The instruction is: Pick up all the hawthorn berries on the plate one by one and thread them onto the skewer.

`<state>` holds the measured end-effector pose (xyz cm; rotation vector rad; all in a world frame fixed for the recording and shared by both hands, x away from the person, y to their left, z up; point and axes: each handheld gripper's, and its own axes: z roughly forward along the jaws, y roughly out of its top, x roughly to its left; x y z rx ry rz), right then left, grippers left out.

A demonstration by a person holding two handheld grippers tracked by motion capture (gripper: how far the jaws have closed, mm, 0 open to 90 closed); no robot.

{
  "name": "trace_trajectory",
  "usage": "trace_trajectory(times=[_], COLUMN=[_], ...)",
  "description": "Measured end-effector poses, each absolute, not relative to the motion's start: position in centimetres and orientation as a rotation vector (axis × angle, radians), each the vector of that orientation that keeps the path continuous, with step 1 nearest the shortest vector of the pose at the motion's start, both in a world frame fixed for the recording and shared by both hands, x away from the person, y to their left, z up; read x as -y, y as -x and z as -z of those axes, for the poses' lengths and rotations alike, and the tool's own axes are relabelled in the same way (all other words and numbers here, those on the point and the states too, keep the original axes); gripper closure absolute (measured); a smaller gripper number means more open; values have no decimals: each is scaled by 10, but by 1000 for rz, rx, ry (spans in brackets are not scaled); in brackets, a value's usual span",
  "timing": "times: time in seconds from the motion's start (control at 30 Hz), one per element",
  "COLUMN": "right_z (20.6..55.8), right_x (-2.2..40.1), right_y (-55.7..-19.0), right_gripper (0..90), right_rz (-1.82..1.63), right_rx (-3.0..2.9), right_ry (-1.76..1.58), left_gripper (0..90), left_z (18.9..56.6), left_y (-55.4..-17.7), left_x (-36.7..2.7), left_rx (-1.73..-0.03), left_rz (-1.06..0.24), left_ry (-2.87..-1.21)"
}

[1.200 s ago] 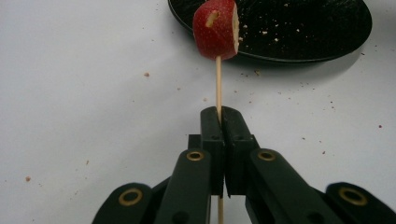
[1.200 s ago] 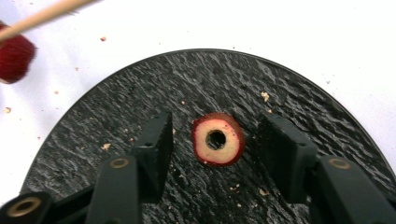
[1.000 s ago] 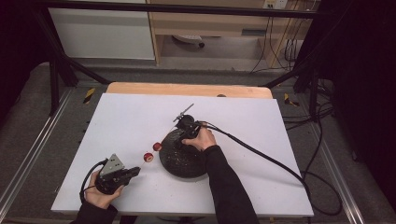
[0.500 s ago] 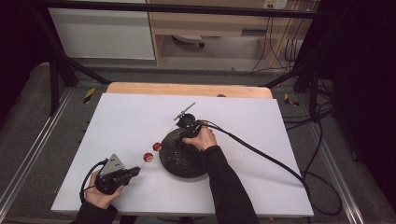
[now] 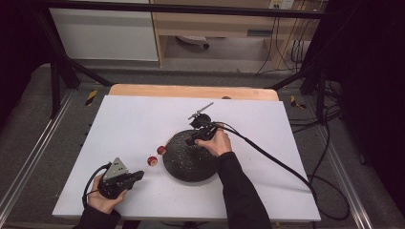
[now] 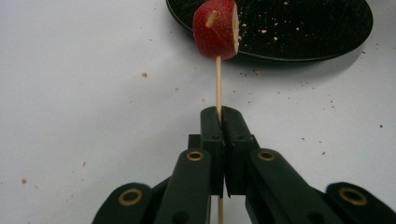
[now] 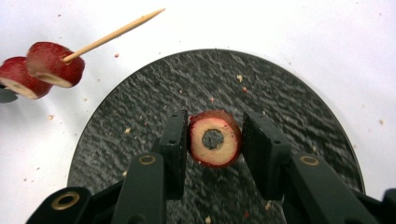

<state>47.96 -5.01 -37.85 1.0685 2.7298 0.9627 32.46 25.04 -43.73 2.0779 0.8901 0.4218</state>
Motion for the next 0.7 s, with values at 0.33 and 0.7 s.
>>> trace_trajectory(times=[0.33, 0.7], right_z=[380, 397], right_x=[77, 107], right_y=[-459, -433], right_gripper=[622, 623], right_rz=[-1136, -1456], right_rx=[-2635, -2423], right_ry=[-1134, -1260], left_gripper=[884, 884], left_z=[436, 437], left_y=[-323, -320], left_x=[-244, -225], left_rx=[-884, -874], left_rz=[-430, -428], left_ry=[-2065, -2066])
